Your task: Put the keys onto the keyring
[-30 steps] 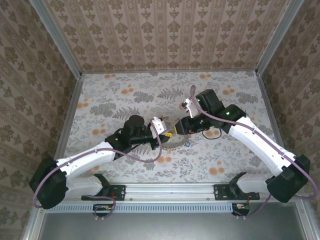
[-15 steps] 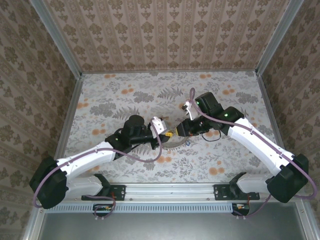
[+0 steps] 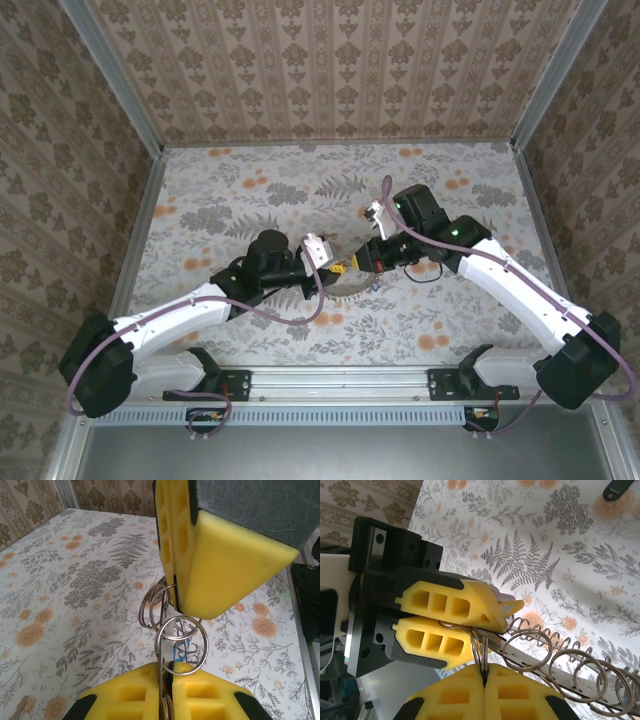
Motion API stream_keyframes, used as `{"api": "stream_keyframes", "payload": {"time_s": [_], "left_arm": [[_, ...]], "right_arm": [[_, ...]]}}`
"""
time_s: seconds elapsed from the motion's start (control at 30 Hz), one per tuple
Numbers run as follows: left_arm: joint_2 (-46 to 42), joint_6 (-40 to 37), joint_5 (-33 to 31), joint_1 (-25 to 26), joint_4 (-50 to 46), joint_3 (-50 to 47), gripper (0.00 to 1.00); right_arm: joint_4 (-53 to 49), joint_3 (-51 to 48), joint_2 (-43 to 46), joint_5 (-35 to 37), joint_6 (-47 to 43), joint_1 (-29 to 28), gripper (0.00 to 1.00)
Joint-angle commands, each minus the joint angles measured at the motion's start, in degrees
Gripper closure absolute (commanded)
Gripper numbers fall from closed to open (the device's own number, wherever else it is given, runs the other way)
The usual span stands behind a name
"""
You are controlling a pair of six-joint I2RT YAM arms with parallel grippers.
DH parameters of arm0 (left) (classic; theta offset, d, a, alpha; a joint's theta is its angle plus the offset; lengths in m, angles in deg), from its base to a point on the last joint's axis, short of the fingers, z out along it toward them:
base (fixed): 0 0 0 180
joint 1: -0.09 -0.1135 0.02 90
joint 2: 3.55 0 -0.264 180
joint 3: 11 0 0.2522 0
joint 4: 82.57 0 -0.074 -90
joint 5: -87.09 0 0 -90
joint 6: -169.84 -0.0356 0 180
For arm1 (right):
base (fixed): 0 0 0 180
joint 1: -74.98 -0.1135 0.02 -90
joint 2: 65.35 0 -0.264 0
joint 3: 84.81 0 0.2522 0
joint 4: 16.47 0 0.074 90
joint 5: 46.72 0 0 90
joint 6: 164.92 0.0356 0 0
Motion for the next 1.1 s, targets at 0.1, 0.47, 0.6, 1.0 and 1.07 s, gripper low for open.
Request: {"api": "stream_keyframes", "payload": {"time_s": [0.1, 0.47, 0.6, 1.0, 1.07], "left_arm": [[-1.7, 0.9, 0.6, 0.0, 1.6, 1.8, 0.68], [-12.6, -0.1, 2.6, -0.2, -9.0, 4.8, 0.43], [-16.5, -2.2, -0.2, -0.3, -10.2, 4.9, 0.37], [-9.6, -14.0, 13.1, -8.8, -34.8, 19.3, 0.72], [-7.3, -19.3, 17.1, -8.4, -41.8, 22.5, 0.72]], "right_arm": [[8.2, -4.0, 7.6, 3.9, -9.9, -0.7, 1.0], [37.8, -20.7, 18.0, 11.0, -23.0, -3.4, 1.0], [43.1, -22.5, 18.3, 10.4, -25.2, -3.8, 1.0], [54.4, -28.6, 18.3, 2.3, -35.9, -6.7, 1.0], [55.5, -29.3, 18.3, 0.7, -37.2, -7.1, 1.0]]}}
